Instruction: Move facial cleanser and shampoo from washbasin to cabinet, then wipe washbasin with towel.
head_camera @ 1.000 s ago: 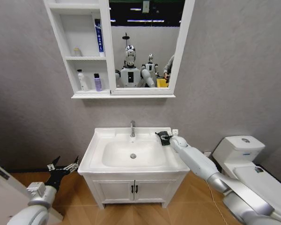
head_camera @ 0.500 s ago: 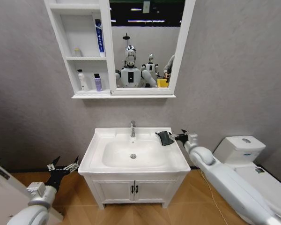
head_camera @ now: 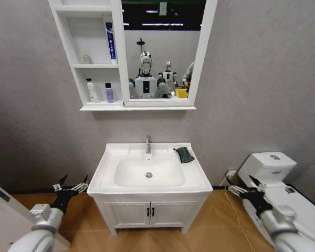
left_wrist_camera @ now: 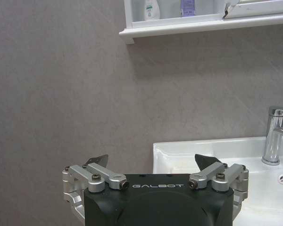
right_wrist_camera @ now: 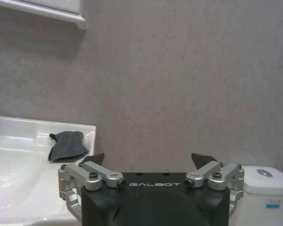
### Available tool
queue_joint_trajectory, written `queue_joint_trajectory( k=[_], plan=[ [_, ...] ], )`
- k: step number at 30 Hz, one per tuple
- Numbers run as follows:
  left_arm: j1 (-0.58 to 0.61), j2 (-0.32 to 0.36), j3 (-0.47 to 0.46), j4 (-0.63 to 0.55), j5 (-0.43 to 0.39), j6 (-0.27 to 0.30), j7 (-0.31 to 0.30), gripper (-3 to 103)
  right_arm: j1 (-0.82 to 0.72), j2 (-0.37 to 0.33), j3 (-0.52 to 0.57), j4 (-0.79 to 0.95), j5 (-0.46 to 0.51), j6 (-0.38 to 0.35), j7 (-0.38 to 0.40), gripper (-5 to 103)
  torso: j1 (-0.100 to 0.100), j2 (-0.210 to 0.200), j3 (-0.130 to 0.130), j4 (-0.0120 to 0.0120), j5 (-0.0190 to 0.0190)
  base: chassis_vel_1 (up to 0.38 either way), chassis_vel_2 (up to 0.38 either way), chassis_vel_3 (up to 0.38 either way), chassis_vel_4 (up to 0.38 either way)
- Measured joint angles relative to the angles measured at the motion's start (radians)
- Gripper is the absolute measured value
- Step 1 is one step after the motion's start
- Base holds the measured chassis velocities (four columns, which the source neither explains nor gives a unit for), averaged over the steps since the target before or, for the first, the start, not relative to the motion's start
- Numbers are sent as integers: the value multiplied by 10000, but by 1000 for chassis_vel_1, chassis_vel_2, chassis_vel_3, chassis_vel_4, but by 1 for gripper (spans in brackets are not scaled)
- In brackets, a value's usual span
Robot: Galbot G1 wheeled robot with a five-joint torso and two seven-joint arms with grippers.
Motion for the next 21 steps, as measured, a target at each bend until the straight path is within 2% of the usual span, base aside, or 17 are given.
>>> queue_joint_trajectory(
  k=[3,8,15,18,20,21],
  plan=[
    [0,0,0,0,0,0,0,100,-93,631,-213,209,-151,473,347,100,1,-3,1,6,3,0,0,0,0],
    [1,0,0,0,0,0,0,100,-2,769,-271,588,-67,518,760,100,3,-3,3,9,1,0,0,0,0],
    [0,0,0,0,0,0,0,100,-257,581,-611,1344,39,222,580,100,4,-4,3,6,0,0,0,0,0],
    [0,0,0,0,0,0,-1,100,-44,258,-985,1650,12,-172,665,100,4,-4,3,6,1,0,0,0,0],
    [0,0,0,0,0,0,0,100,320,-76,-1261,1878,55,-681,813,100,5,-4,3,9,3,0,0,0,0],
    [0,0,0,0,0,0,0,100,320,-76,-1261,1878,55,-681,813,100,5,-4,3,9,3,0,0,0,0]
  ],
)
